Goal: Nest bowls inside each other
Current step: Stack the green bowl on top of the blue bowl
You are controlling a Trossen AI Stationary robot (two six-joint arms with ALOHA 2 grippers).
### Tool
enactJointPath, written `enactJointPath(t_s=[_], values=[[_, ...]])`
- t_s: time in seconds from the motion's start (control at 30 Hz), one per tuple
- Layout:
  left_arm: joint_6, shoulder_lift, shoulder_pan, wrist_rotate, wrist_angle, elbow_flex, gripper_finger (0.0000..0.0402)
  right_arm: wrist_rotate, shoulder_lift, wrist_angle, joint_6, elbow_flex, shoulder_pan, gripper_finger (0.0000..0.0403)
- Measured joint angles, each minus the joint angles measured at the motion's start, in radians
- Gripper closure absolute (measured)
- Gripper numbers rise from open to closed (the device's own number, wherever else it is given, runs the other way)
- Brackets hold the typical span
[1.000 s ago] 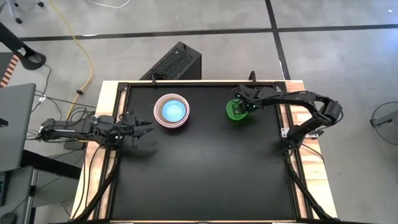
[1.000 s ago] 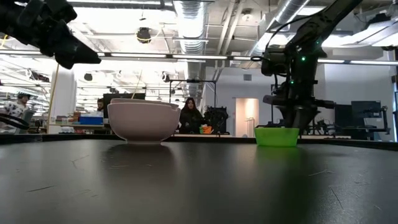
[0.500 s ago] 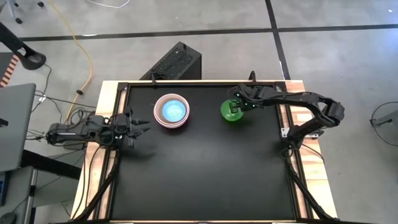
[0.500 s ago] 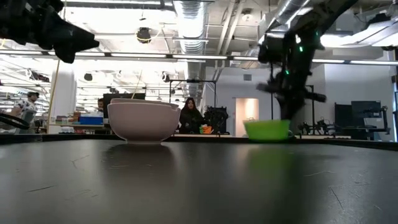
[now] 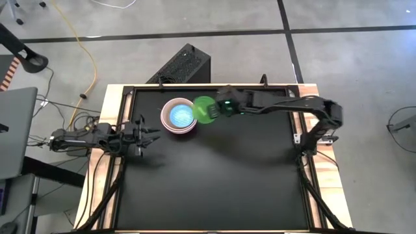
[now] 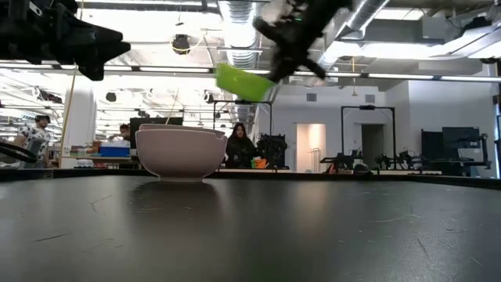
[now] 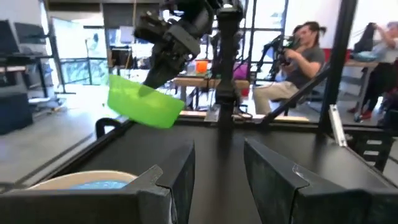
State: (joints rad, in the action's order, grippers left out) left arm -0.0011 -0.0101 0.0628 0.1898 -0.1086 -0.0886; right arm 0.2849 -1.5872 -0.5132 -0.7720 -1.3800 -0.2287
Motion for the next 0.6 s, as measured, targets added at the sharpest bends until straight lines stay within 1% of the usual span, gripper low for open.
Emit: enactJointPath(t_s=[0.17,0.27,0.37,0.47,0.6], values=[[-0.005,0.000,0.000,-0.006,-0.023,0.014,0.0274,-0.028,-0.207,-0.011,0.088,-0.262,0.044,0.0402],[-0.025,0.000,0.000,-0.012,-0.031,0.014,0.0274,-0.041,-0.319,-0.069,0.124,-0.441,0.044,0.0402],[-0.039,0.000,0.000,-0.030,-0.042,0.014,0.0274,-0.065,-0.430,-0.168,0.141,-0.602,0.019,0.0402],[-0.050,0.000,0.000,-0.038,-0.044,0.014,0.0274,-0.094,-0.531,-0.242,0.148,-0.731,-0.007,0.0402],[-0.056,0.000,0.000,-0.051,-0.044,0.014,0.0274,-0.152,-0.625,-0.314,0.160,-0.850,-0.010,0.0402]])
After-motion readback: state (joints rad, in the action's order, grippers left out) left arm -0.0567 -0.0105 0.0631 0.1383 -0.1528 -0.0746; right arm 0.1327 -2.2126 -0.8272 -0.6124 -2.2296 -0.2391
